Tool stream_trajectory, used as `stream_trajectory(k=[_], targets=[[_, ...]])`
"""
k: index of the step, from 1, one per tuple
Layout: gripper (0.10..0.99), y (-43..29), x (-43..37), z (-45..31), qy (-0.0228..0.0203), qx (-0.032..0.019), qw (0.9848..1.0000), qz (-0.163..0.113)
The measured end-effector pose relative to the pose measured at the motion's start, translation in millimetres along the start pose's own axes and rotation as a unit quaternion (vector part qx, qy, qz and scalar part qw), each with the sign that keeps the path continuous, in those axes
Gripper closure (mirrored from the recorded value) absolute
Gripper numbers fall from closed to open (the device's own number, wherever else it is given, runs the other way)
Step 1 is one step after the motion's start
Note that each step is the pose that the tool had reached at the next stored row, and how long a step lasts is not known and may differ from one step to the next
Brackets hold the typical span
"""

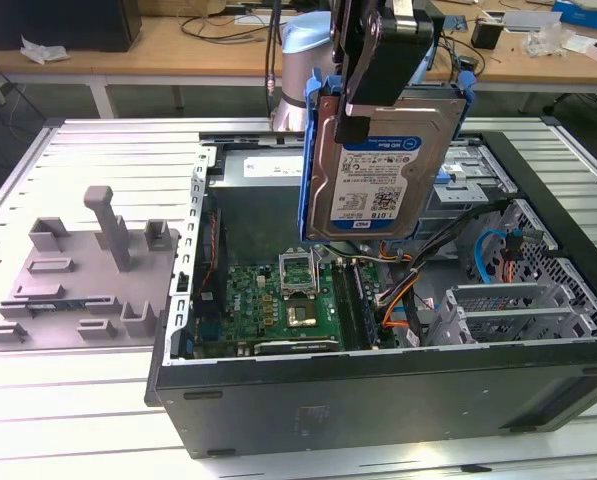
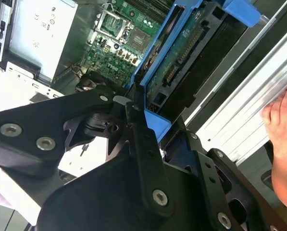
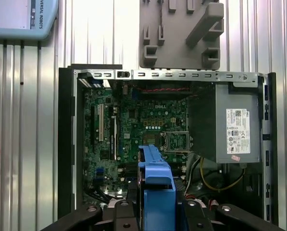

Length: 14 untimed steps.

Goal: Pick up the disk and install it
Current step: 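Insert the disk into the insertion slot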

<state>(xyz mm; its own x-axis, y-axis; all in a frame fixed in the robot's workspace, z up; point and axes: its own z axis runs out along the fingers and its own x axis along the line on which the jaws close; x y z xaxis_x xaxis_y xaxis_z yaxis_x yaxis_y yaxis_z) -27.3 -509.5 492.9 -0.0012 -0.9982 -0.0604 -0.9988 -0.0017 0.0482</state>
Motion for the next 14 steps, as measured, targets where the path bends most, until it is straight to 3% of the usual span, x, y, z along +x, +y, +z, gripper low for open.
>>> stream_trajectory(k=[8,14], targets=[[0.718,-2.5,0.7,-0.2,0.0001,0.0024,1.0000,-0.001],[0.718,-12.8,4.3,-0.9,0.0001,0.0025,1.0000,-0.001]])
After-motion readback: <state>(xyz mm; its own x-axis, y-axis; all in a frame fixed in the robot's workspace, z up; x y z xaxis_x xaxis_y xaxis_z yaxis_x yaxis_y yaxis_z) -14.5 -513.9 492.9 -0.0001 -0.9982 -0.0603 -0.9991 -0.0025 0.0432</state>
